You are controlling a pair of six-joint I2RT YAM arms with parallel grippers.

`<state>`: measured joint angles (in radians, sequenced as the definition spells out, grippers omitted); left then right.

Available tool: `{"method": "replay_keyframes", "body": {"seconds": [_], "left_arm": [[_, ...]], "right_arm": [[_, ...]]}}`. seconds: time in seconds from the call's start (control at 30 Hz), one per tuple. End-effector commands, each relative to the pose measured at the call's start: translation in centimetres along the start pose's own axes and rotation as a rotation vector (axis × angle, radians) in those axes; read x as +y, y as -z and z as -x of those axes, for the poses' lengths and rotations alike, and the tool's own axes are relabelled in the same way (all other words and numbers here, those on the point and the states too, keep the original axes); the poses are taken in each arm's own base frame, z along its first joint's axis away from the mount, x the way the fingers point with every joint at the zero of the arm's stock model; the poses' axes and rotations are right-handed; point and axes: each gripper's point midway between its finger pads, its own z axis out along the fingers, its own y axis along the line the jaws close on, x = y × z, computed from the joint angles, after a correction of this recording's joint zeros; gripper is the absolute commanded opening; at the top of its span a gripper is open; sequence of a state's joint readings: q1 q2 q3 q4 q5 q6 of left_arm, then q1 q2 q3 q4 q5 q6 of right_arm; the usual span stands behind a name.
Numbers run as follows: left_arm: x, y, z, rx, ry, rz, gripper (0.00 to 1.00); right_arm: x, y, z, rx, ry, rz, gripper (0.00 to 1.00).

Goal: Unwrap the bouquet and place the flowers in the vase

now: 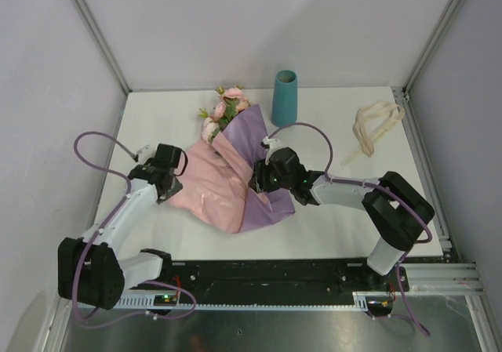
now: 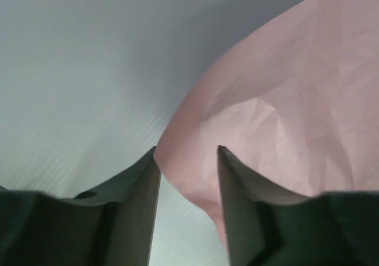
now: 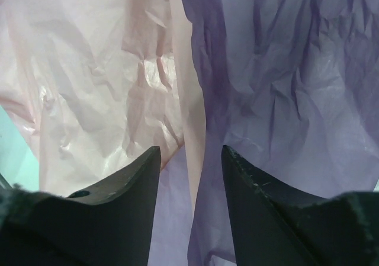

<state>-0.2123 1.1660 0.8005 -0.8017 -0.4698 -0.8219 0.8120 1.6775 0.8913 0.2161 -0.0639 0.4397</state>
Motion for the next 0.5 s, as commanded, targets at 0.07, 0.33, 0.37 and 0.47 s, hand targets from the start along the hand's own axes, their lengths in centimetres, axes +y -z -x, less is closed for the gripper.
{"method": "replay_keyframes", "body": {"seconds": [0.07,0.33,0.37,0.47], "left_arm": [[-1.7,4.8,4.8,-0.135,0.122,-0.164,0.68],[-7.4,10.5,6.5,-0.119,0.062,-0.528,0.74],[-8.3,10.5,6.0,-0.094,0.047,-0.566,0.74],[-10.8,9.3,3.8,0.005,0.027,-0.645,0.73]], "right_arm": [[0.8,-0.5,1.3,-0.028,0.046,0.005,0.41],[1.9,-0.2,2.3,-0.058,0.045,0.039,0.15],[2.1,-0.2,2.5,-0.064,0.045,0.044,0.11],[2.6,0.1,3.0,-0.08,0.042,0.058,0.01]]}}
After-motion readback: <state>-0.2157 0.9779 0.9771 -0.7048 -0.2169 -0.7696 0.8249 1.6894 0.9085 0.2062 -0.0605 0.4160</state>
